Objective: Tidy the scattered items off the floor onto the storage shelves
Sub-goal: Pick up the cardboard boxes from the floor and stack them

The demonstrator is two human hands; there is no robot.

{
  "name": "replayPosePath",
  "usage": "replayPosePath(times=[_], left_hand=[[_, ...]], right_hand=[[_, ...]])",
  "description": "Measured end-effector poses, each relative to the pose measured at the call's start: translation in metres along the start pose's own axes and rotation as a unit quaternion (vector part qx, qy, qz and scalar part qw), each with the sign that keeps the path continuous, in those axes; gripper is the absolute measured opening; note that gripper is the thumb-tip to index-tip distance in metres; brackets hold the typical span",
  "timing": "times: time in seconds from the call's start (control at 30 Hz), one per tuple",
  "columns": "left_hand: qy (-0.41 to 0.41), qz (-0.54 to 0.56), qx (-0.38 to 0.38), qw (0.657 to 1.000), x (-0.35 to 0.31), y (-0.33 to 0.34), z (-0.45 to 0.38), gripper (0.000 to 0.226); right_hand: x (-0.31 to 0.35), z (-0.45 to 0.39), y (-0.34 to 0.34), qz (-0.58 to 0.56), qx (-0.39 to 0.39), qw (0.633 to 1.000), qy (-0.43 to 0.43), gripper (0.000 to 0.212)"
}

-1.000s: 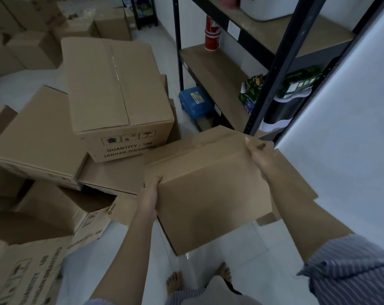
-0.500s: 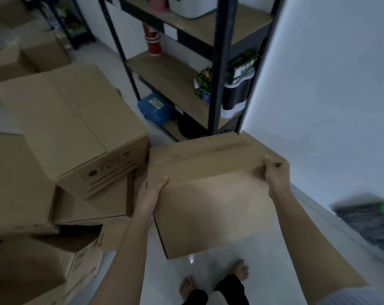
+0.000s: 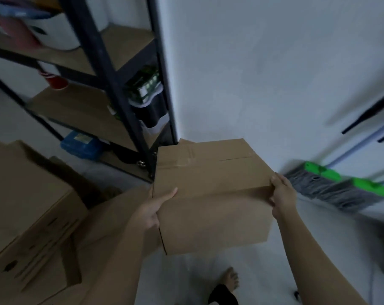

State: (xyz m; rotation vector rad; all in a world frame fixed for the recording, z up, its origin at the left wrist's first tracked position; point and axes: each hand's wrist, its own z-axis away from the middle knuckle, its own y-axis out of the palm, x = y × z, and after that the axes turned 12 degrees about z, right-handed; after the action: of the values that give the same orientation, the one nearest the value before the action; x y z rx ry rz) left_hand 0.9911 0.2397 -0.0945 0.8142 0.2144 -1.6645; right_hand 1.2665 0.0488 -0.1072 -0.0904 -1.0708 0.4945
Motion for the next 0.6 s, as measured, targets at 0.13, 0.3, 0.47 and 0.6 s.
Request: replayPosePath(times=[0.13,0.3,0.47,0.6], left_hand=[[-0.030,-0.083,0.057,0.994,0.015,0.052,-0.039,0.072],[-0.056,-0.134,0.097,0.985,0.051,0.113,-0.084,0.088],[-0.070,-0.166,0.110,0.977,0.084,0.164,-0.130,0.095],[-0.071,-0.181,0.112,0.974,0.099,0.190,-0.172,0.097]], right_hand=[[-0.011,-0.032,-0.047,-0.055,-0.055,0.996,0.035,0.028],[-0.031,-0.069,-0.101,-0.091,-0.084,0.990,0.061,0.027],[-0.057,-0.105,-0.131,-0.109,-0.113,0.985,0.068,0.024],[-0.088,-0.136,-0.134,-0.120,-0.120,0.979,0.115,0.023]])
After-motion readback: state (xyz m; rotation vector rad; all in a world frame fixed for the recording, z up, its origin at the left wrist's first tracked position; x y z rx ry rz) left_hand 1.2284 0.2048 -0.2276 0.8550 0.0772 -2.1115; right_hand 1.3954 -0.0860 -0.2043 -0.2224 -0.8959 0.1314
